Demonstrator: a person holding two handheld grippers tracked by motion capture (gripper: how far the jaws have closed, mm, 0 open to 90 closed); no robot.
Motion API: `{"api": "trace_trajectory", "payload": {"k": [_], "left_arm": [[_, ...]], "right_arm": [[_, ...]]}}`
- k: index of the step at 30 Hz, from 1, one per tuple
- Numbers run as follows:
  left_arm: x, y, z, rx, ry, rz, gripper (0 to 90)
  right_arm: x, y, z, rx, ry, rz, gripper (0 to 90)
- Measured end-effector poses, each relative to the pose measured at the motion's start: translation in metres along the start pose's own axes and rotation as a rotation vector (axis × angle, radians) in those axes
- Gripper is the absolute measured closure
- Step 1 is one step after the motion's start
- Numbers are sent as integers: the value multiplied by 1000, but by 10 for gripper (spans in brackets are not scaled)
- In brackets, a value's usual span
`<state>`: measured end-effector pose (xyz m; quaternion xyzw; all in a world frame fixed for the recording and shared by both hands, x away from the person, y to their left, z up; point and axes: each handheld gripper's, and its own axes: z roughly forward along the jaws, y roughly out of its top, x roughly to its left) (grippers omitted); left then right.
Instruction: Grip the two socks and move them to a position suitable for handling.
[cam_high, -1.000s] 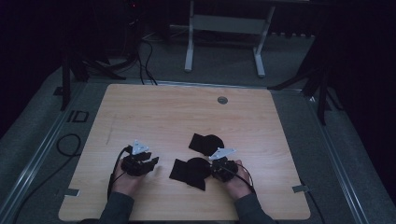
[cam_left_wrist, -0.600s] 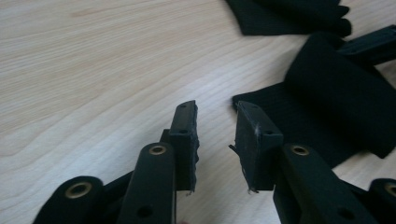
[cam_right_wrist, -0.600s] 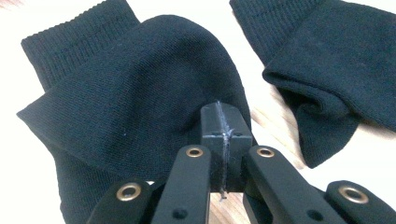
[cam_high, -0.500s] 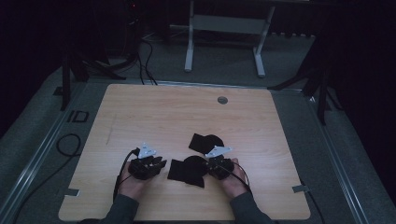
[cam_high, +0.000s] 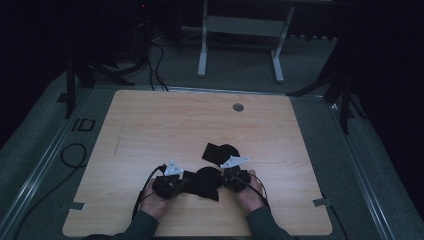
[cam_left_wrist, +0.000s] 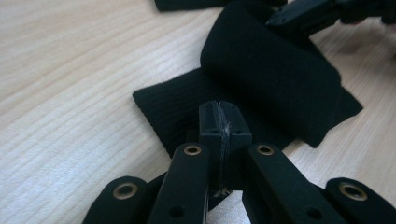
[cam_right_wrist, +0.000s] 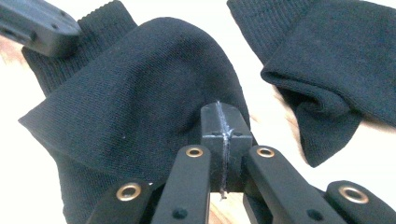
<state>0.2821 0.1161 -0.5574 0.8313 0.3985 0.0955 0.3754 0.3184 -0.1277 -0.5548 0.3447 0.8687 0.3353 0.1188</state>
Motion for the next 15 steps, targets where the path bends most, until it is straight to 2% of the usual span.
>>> {"api": "trace_trajectory", "payload": {"k": [5, 15], "left_arm": [[-4, -1, 3, 10, 23, 22, 899], [-7, -2, 3, 9, 44, 38, 898]], "right_arm": [[-1, 0, 0, -3, 6, 9, 897], [-4, -4, -4, 6, 7, 21, 895]]}}
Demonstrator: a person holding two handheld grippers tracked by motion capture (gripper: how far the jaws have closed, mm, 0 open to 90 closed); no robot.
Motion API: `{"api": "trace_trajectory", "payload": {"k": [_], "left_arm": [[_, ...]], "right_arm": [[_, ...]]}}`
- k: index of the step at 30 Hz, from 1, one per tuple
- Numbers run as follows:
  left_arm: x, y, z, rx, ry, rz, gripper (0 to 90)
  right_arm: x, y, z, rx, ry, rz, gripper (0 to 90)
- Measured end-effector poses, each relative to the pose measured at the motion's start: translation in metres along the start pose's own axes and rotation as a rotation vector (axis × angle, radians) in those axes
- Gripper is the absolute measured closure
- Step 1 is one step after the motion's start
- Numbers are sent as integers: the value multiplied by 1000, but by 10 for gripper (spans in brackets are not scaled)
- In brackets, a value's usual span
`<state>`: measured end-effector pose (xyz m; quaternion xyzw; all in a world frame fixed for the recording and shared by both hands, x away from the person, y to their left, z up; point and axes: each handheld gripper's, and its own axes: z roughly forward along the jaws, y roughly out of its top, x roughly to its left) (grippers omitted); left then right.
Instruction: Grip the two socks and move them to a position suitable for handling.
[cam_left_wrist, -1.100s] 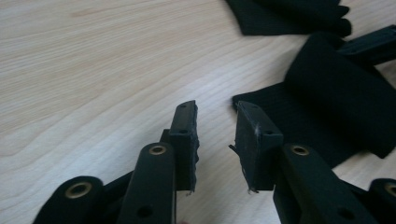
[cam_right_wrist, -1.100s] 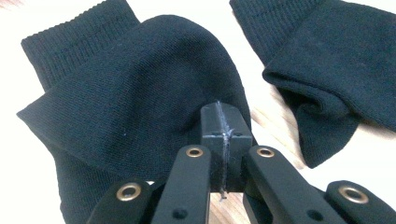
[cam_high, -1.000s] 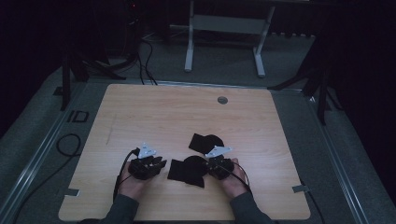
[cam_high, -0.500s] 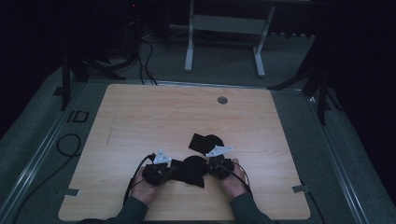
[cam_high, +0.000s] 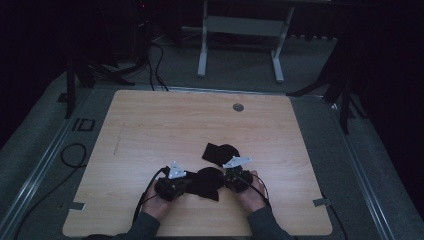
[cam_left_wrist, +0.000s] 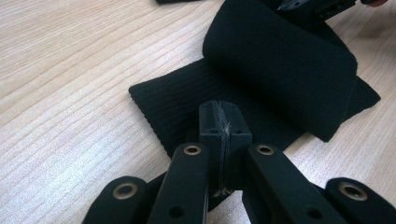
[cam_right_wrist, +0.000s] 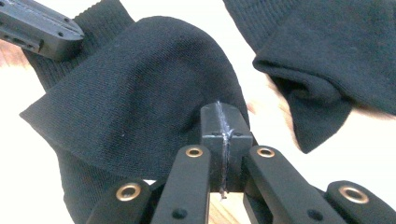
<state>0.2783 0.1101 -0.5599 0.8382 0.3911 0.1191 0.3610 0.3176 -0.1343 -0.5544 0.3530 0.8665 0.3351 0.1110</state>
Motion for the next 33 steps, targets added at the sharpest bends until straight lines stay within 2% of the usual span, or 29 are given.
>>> {"api": "trace_trajectory", "payload": {"k": [12, 33], "left_arm": [[-2, -1, 0, -4, 9, 14, 900], [-1, -1, 0, -1, 10, 28, 900]], "right_arm": [[-8, -8, -9, 13, -8, 42, 895], [-34, -28, -32, 45, -19, 121, 895]]}}
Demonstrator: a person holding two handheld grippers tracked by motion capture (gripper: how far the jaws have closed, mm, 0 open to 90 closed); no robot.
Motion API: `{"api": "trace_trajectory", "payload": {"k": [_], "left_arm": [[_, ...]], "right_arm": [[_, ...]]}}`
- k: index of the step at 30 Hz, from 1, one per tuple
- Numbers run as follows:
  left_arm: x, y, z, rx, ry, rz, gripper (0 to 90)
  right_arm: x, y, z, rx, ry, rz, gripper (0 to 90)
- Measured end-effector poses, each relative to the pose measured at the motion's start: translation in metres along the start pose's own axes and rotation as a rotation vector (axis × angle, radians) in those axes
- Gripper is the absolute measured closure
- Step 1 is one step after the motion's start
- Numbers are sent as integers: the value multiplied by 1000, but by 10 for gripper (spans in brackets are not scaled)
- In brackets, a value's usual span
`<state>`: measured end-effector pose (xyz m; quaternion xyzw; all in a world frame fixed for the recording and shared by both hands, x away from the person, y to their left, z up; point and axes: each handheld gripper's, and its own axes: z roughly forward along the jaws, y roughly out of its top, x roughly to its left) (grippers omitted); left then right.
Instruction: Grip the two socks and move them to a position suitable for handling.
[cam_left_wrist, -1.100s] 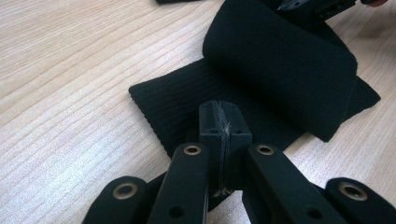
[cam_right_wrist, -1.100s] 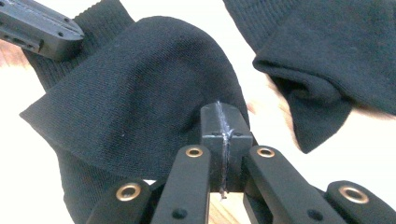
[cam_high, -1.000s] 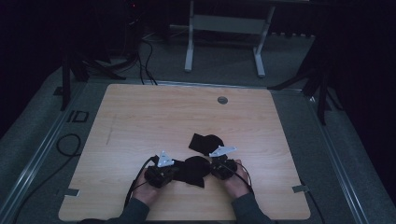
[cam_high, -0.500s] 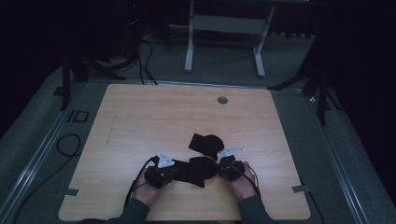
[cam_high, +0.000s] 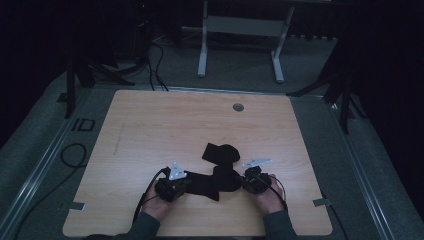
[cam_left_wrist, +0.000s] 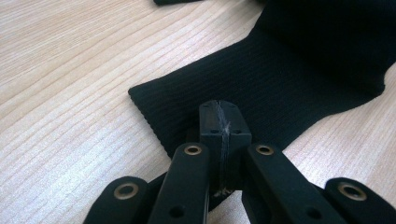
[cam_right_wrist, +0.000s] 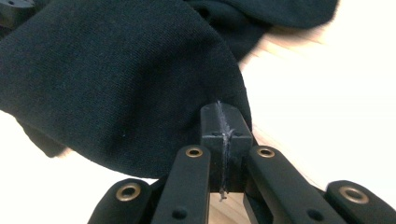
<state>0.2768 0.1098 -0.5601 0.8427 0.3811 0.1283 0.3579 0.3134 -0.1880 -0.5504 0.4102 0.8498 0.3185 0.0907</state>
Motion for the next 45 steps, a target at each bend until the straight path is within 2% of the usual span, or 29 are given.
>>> {"api": "trace_trajectory", "payload": {"k": [10, 22, 27, 33, 45], "left_arm": [[3, 0, -2, 15, -9, 20, 900], [25, -6, -14, 45, 21, -20, 900], [32, -8, -19, 57, 42, -22, 899], [33, -7, -17, 49, 53, -7, 892], [34, -6, -16, 47, 52, -5, 882]], "right_arm": [[-16, -11, -12, 11, -1, 46, 895], [-19, -13, -15, 23, 5, 55, 895], [-19, -14, -17, 31, 12, 52, 894], [-19, -14, -17, 39, 18, 45, 891], [-20, -13, -17, 47, 25, 42, 884]]}}
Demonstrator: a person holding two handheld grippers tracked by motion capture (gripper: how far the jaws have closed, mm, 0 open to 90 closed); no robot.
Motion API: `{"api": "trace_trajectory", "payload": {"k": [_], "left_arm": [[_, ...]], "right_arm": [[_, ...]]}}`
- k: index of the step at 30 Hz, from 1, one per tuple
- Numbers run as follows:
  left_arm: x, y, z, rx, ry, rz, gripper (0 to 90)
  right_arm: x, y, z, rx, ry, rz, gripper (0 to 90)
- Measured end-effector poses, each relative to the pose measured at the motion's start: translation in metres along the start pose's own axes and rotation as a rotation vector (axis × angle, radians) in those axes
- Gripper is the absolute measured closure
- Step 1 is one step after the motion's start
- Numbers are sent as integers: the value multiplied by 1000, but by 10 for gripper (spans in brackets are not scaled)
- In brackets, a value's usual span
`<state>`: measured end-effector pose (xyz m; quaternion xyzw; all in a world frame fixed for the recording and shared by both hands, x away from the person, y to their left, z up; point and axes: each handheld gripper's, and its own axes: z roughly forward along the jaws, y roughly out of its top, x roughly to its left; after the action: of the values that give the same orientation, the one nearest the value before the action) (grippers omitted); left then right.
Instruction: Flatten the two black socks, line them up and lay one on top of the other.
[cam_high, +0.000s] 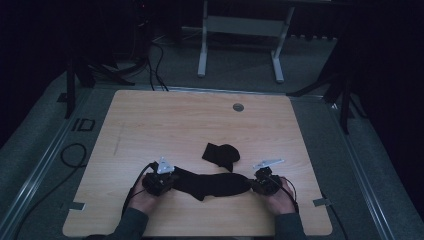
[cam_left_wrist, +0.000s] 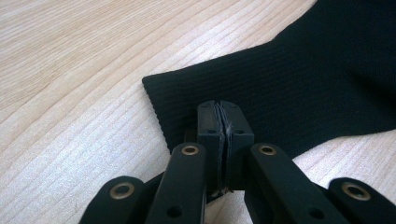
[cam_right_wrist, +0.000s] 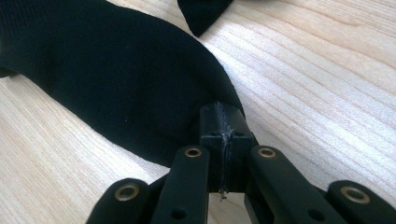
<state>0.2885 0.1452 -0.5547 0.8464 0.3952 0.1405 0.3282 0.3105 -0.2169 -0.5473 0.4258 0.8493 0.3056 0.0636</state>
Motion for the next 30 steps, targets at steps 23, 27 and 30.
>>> {"api": "trace_trajectory", "payload": {"k": [23, 27, 30], "left_arm": [[-3, -1, 1, -16, 8, -6, 862], [-3, -1, 1, -16, 8, -7, 860], [-2, 0, 2, -17, 6, -6, 859]], "right_arm": [[4, 46, -1, -145, -126, -30, 671], [-4, 64, 9, -151, -130, 6, 655], [-10, 74, 16, -154, -120, 36, 648]]}}
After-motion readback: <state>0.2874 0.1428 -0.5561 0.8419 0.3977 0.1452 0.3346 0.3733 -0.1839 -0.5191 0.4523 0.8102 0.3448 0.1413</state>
